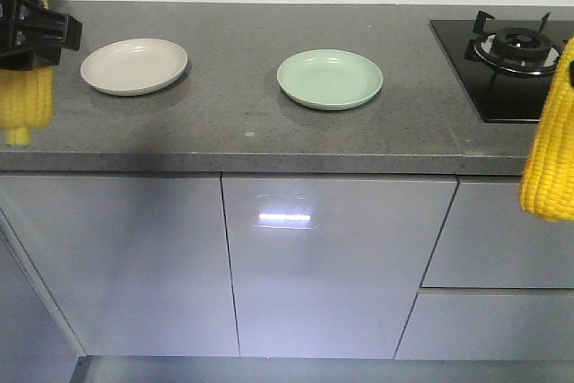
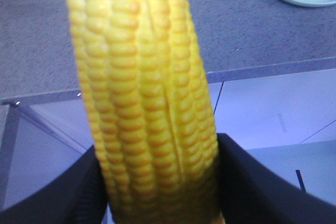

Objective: Distribute corn equally
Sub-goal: 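Turn the base toward the other counter holding both cobs, then drive the base forward to the empty cream and green plates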

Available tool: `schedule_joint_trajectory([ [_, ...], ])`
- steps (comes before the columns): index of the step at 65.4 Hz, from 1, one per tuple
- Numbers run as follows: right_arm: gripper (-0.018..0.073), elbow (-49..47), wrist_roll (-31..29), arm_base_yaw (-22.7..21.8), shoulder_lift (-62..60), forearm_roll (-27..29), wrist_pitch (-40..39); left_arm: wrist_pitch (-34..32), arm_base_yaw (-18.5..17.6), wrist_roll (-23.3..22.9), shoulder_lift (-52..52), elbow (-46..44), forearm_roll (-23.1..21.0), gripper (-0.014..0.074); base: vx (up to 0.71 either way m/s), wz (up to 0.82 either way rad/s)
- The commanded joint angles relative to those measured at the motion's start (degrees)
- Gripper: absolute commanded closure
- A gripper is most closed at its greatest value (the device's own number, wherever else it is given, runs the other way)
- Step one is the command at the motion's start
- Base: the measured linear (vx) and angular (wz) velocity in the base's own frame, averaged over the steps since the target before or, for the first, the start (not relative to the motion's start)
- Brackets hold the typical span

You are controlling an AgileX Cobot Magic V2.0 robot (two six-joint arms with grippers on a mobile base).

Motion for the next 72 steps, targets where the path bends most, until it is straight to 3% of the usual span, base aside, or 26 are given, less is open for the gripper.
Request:
schedule_joint_trajectory([
  [1,0.0366,-1.2,-0.1,-0.4,-1.1,1.1,-3.3,-3.4,0.0,-0.4,-1.6,-1.3,0.9,0.0593,0.08,-0.23],
  [72,0.0366,-1.2,-0.1,-0.4,-1.1,1.1,-3.3,-3.4,0.0,-0.4,-1.6,-1.3,0.9,0.0593,0.1,-0.07],
])
